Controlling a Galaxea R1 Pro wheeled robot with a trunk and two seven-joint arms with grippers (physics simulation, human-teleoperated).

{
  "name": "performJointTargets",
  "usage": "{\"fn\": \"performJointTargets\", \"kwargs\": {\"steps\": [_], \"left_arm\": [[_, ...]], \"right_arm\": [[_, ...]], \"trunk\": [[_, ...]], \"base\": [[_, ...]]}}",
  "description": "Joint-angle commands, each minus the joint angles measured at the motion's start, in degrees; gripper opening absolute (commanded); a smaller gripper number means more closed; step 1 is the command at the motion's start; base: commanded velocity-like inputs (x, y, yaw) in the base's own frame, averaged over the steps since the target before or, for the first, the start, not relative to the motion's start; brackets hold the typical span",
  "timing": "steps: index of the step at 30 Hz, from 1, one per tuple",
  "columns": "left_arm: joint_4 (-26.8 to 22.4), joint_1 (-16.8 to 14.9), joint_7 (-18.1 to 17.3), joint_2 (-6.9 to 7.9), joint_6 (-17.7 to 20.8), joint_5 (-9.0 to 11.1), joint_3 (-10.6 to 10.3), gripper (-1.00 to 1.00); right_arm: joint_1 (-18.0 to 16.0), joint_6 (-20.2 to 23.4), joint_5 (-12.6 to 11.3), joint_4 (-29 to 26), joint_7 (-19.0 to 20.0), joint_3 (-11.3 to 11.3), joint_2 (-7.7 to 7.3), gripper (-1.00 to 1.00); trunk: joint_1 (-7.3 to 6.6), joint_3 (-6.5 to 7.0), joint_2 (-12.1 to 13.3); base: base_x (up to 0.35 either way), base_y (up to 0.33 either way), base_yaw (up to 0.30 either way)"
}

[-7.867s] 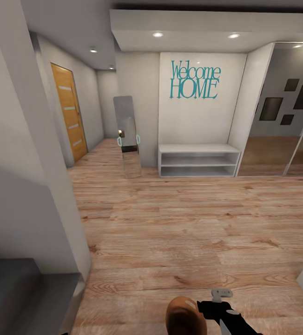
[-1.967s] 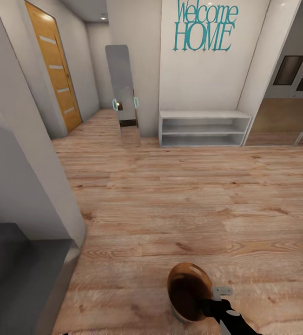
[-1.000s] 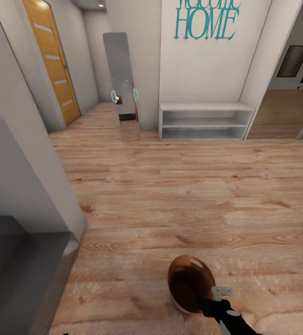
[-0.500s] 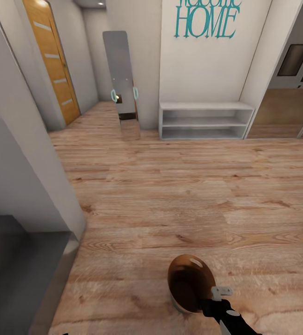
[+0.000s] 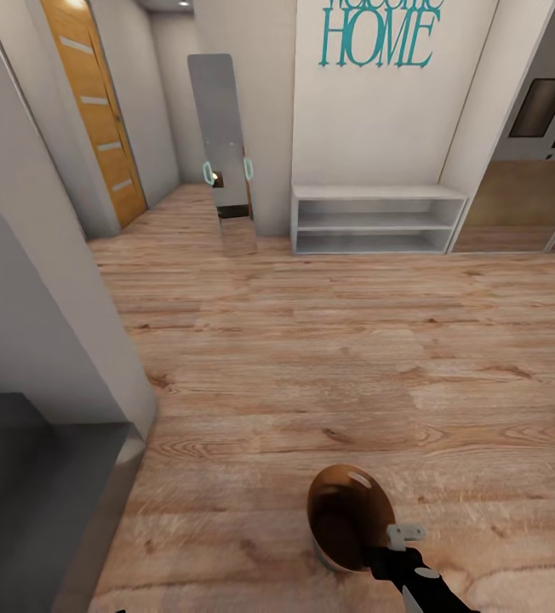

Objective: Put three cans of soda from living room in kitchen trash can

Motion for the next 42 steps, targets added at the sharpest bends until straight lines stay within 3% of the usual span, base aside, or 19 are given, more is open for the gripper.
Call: {"fn": "performJointTargets", "kwargs": {"steps": [1,5,6,42], "left_arm": [[0.0,0.0,0.0,0.0,-0.01,0.0,-0.01,1.0],[0.0,0.0,0.0,0.0,0.0,0.0,-0.05,1.0],[0.0,0.0,0.0,0.0,0.0,0.0,-0.06,1.0],[-0.03,0.0,0.0,0.01,-0.04,0.0,0.02,1.0]], "right_arm": [[0.01,0.0,-0.01,0.01,0.0,0.0,0.0,1.0],[0.03,0.0,-0.02,0.02,0.0,0.01,0.0,1.0],[0.03,0.0,-0.02,0.01,0.0,0.01,0.0,-1.0],[-0.02,0.33,-0.05,-1.27,0.13,-0.11,0.0,-1.0]], "trunk": [[0.0,0.0,0.0],[0.0,0.0,0.0],[0.0,-0.01,0.0],[0.0,-0.01,0.0]], "base": [[0.0,0.0,0.0],[0.0,0.0,0.0],[0.0,0.0,0.0],[0.0,0.0,0.0]]}}
